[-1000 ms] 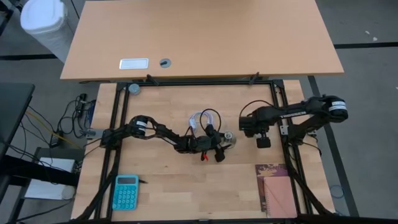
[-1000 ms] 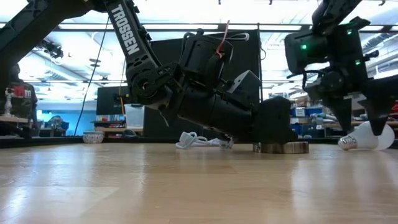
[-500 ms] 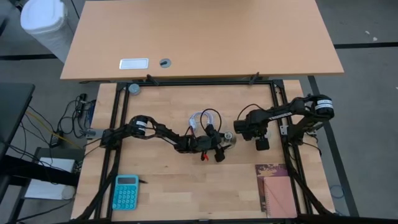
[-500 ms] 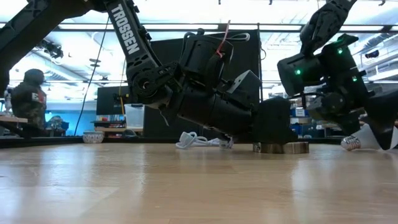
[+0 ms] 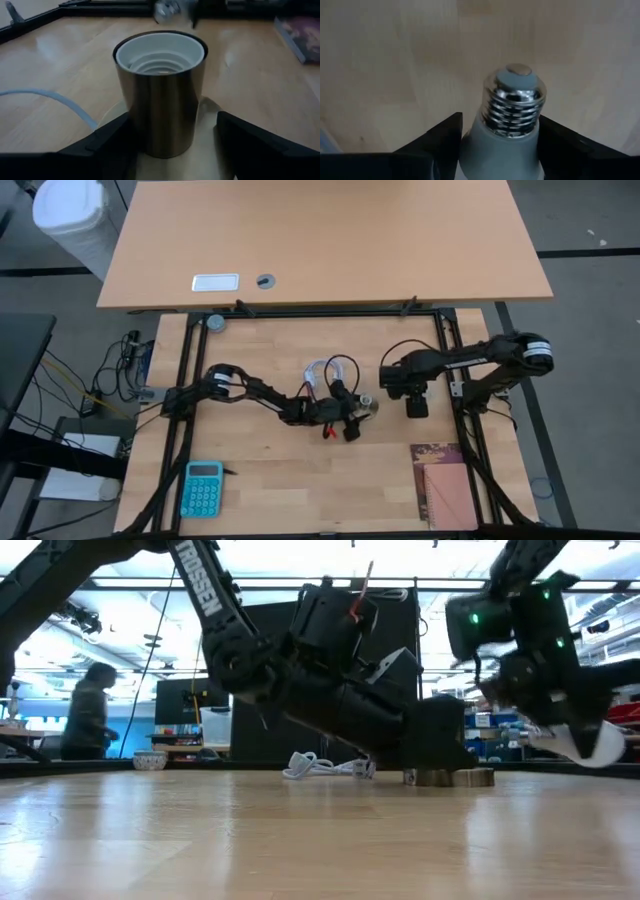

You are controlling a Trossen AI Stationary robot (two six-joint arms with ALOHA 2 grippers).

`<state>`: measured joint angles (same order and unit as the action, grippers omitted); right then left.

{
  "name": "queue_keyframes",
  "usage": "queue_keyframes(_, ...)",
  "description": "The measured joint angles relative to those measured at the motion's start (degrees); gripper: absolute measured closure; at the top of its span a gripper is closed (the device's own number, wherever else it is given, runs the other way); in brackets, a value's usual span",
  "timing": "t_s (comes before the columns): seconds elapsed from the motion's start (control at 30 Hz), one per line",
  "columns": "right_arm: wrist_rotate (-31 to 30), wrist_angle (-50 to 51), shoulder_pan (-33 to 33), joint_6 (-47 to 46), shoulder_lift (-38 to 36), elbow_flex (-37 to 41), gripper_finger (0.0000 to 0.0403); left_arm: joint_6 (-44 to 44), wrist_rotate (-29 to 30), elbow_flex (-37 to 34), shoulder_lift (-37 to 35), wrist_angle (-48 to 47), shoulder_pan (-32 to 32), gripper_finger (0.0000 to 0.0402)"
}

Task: Screw lightbulb
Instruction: Insert the white lightbulb into the lamp socket

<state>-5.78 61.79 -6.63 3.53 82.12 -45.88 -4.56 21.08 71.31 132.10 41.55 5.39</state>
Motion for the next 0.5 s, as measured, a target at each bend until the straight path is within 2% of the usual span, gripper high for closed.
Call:
queue_keyframes(0.2,0.51,-2.06,0.0,-0.66,-4.11,-1.66,0.0181,1.08,0.76,0.06,-2.1,-6.45,-0.03,0.011)
queue_keyframes(0.5,8.87,-8.85,0.47,-7.42,-9.37,-3.63,0.0188,1.14,2.57,-0.43,-3.23,-7.46,0.08,0.011)
